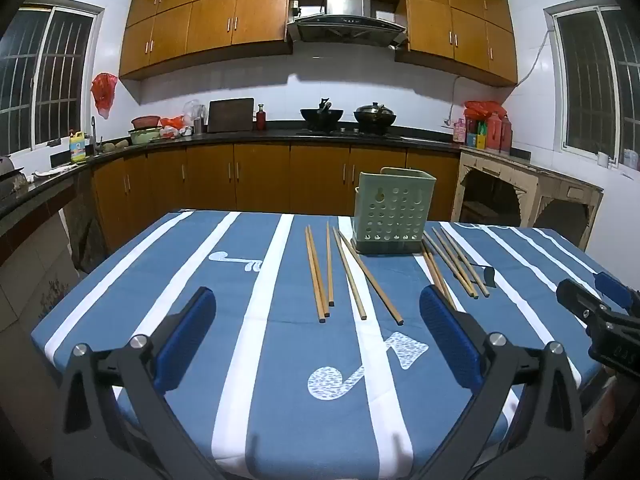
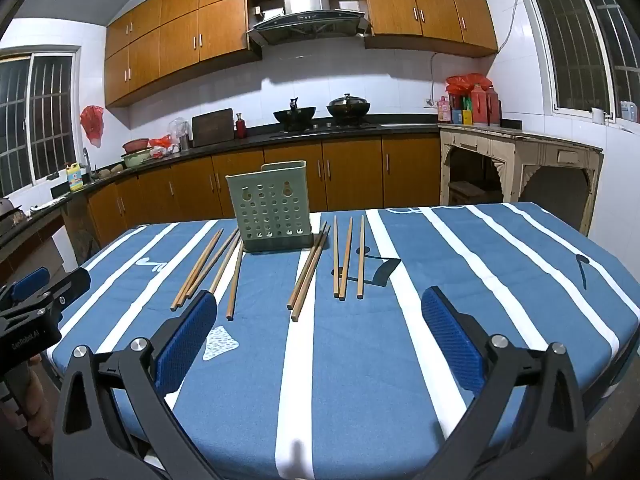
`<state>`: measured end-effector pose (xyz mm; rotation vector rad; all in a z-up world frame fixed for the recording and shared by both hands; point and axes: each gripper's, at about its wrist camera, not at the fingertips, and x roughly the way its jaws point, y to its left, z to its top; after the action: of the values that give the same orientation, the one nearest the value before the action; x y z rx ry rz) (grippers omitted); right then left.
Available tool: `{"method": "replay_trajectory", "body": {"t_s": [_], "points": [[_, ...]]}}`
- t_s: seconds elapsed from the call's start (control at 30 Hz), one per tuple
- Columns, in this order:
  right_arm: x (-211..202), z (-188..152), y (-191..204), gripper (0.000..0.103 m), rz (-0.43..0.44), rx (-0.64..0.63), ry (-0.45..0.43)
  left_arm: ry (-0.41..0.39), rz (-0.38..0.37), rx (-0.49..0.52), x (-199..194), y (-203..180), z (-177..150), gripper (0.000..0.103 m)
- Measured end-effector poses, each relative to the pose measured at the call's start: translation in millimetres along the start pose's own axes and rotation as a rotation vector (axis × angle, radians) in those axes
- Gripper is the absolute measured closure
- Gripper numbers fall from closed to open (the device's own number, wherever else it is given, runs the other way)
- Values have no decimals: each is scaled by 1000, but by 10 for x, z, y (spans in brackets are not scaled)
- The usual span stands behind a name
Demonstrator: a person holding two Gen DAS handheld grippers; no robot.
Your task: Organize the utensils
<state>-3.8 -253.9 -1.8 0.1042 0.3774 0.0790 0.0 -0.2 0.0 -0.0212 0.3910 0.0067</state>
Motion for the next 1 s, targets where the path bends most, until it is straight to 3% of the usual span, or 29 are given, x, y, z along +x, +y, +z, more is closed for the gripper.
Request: {"method": "replay_trajectory", "body": {"t_s": [1.0], "points": [[-17,0,-1,2,2,4,5,-1,-1,-1,-1,0,-1,4]]}}
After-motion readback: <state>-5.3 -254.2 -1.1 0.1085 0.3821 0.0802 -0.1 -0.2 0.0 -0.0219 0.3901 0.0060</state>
